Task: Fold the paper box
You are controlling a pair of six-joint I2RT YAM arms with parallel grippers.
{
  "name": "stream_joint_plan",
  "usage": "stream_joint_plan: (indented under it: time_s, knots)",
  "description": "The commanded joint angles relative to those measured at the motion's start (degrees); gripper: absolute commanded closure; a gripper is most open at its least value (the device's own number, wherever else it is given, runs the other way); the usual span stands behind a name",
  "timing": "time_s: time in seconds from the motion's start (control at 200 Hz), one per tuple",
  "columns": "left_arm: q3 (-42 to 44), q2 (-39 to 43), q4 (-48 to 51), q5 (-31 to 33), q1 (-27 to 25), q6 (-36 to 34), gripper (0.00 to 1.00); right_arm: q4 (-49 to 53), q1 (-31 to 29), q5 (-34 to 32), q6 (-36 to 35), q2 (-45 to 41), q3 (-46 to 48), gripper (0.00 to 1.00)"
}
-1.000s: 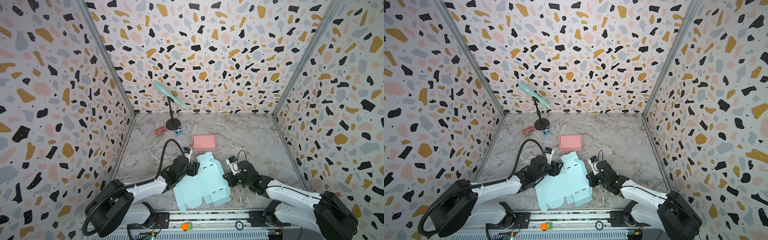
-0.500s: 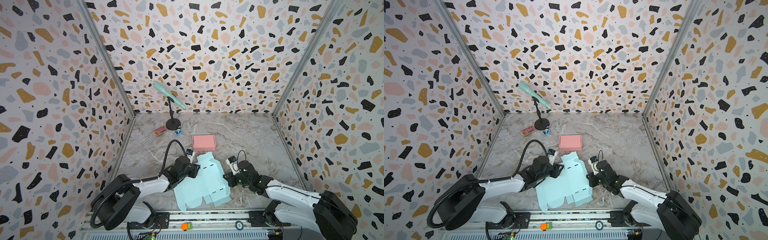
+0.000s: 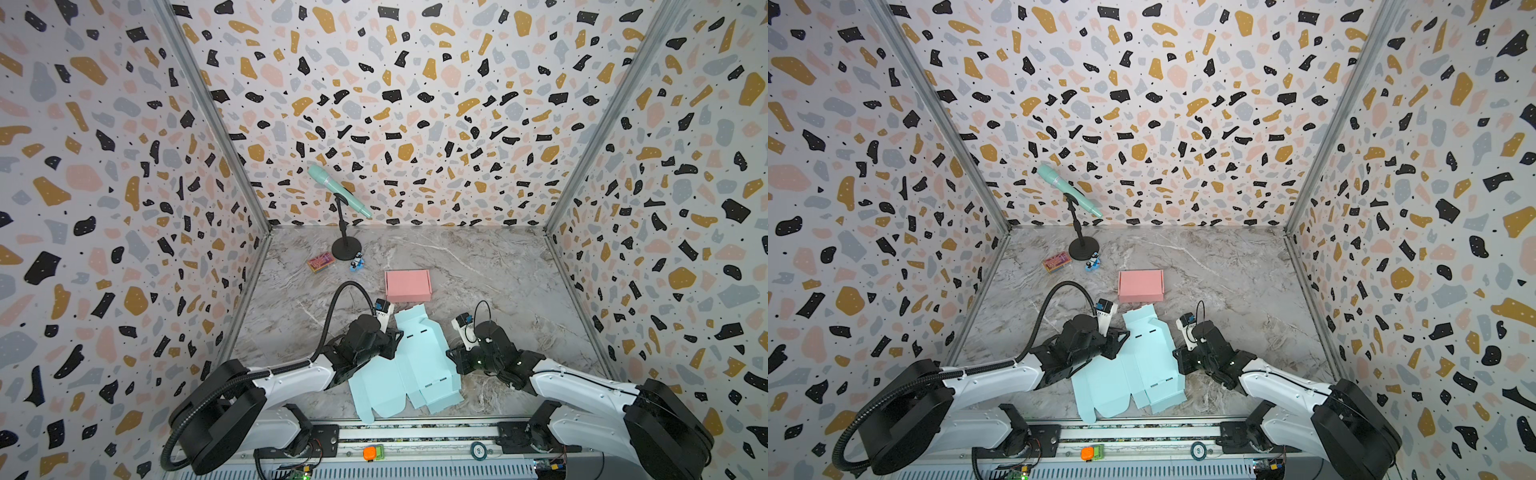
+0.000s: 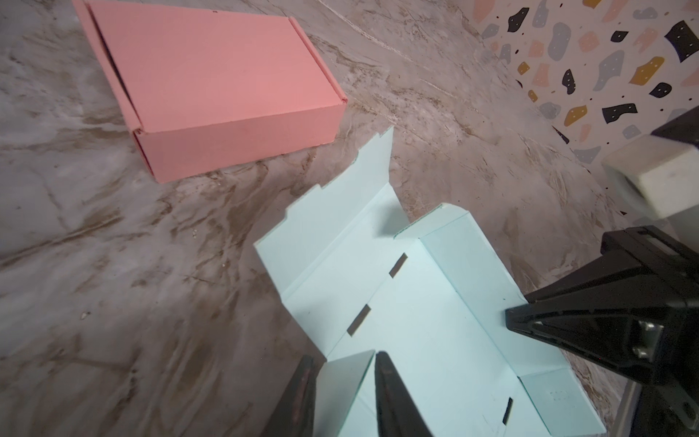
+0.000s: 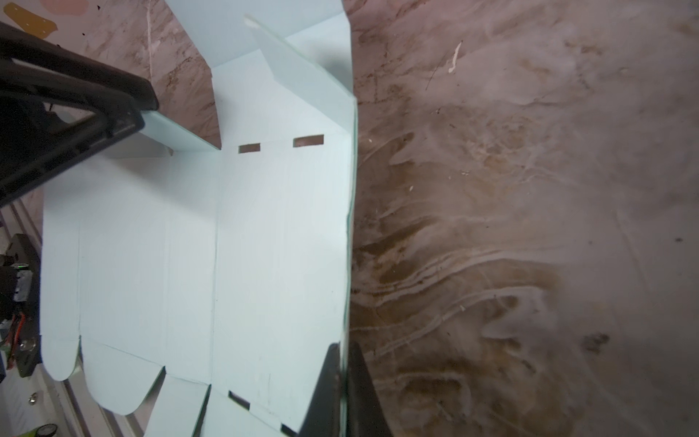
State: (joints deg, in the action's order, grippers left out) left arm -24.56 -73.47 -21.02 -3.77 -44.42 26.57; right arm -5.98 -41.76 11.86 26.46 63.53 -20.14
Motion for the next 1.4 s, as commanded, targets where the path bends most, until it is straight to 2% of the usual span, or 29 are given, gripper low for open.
stream_joint_plan:
  time_s: [0.0, 0.435, 0.616, 0.956, 1.156, 1.397]
  knots:
    - [1.3, 1.1, -1.7, 0.6, -1.0, 0.9, 0.72, 0.3, -0.3, -0.7, -0.8, -0.7, -2.0, 0.92]
    - [4.3, 1.2, -4.1, 2.1, -3.5, 2.7, 0.74, 1.3, -0.4, -1.5, -1.0, -1.4, -2.6, 0.92]
    - [4.7, 2.2, -3.8, 2.9, -3.6, 2.7, 0.66, 2.4, -0.7, -2.5, -1.7, -1.2, -3.4, 0.92]
    - [5.1, 5.4, -2.9, 5.2, -3.6, 3.3, 0.66, 6.4, -2.2, -5.0, -4.9, -2.0, -5.5, 0.94]
    - [5.2, 7.8, -1.1, 6.0, -3.5, 3.1, 0.66, 11.6, -4.1, -10.4, -6.8, -2.0, -9.1, 1.0]
    - [5.9, 14.7, 3.2, 8.5, -3.4, 2.7, 0.65, 19.7, -7.5, -18.2, -10.1, 0.1, -16.0, 1.0]
